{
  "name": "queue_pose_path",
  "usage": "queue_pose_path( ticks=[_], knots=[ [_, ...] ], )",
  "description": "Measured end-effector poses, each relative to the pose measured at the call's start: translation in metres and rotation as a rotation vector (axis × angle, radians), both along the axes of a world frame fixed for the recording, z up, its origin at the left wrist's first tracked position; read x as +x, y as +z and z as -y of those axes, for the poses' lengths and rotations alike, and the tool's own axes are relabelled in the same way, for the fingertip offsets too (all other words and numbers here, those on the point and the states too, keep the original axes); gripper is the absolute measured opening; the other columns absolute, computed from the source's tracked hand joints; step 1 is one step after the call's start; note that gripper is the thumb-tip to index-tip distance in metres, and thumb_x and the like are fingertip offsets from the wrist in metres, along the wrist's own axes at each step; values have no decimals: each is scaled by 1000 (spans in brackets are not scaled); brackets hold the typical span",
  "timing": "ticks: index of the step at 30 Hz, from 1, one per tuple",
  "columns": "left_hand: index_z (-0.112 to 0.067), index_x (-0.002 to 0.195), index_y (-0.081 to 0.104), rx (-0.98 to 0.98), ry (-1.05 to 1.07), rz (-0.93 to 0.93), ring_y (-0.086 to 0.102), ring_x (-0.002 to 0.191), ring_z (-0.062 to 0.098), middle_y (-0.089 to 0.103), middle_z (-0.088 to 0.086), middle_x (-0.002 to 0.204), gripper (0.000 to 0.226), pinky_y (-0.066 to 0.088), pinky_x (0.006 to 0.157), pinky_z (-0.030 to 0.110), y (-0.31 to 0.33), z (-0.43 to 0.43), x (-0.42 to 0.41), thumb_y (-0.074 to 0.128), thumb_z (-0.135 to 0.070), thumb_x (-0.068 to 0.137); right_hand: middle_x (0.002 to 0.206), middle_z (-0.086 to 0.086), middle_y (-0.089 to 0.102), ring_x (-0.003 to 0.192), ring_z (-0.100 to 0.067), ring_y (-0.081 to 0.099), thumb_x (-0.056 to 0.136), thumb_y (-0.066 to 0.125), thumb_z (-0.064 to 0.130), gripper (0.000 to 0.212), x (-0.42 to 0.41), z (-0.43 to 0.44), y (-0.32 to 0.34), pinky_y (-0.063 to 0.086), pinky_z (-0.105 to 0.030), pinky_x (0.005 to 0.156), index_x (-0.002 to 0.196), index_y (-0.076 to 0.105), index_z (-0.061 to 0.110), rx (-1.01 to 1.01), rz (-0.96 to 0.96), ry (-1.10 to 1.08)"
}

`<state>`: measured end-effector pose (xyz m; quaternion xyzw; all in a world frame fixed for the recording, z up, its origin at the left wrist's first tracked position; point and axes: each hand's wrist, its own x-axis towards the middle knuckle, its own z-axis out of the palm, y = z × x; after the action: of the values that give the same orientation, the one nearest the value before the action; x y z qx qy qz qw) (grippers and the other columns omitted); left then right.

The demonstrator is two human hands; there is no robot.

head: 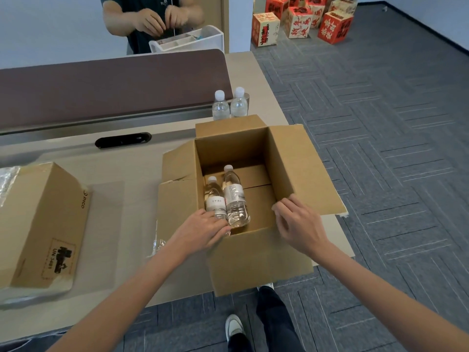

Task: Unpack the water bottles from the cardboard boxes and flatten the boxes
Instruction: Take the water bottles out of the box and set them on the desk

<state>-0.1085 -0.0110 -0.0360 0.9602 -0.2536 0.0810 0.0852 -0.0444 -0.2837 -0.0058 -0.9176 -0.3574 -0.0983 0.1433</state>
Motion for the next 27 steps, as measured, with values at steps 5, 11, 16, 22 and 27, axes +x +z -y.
queue_pose_path(
  ticks=[5,11,16,22,27],
  knots=[
    [-23,94,68,26,194,27,62,86,14,70,-6,90,31,36,99,33,-1,-15,4,41,-35,94,95,4,63,91,-15,55,93,52,13,12,24,-51,4,35,-23,61,103,58,15,31,-211,-133],
    [-24,94,70,-65,265,2,62,94,13,70,-8,91,26,29,108,43,-4,-16,-6,46,-33,90,112,-4,60,94,-19,58,94,59,30,37,60,-97,-24,49,-34,72,123,45,12,46,-798,-390],
    [-25,91,70,-59,292,-61,60,99,13,70,-8,95,24,28,110,45,-2,-13,-6,47,-32,89,129,-10,57,114,-28,58,83,76,34,70,72,-119,-56,51,-41,89,134,36,7,132,-1044,-487],
    [-26,94,70,-53,313,-115,59,103,12,70,-9,97,27,28,112,47,-1,-13,-5,45,-34,90,134,-14,51,120,-33,54,82,76,35,77,78,-134,-75,47,-40,90,137,30,8,127,-1094,-543],
    [-25,95,69,-117,325,-105,58,101,11,69,-10,94,20,24,114,44,1,-12,-2,51,-31,87,144,-13,36,132,-30,39,80,71,22,77,99,-131,-69,43,-44,103,141,27,5,160,-905,-533]
  ],
)
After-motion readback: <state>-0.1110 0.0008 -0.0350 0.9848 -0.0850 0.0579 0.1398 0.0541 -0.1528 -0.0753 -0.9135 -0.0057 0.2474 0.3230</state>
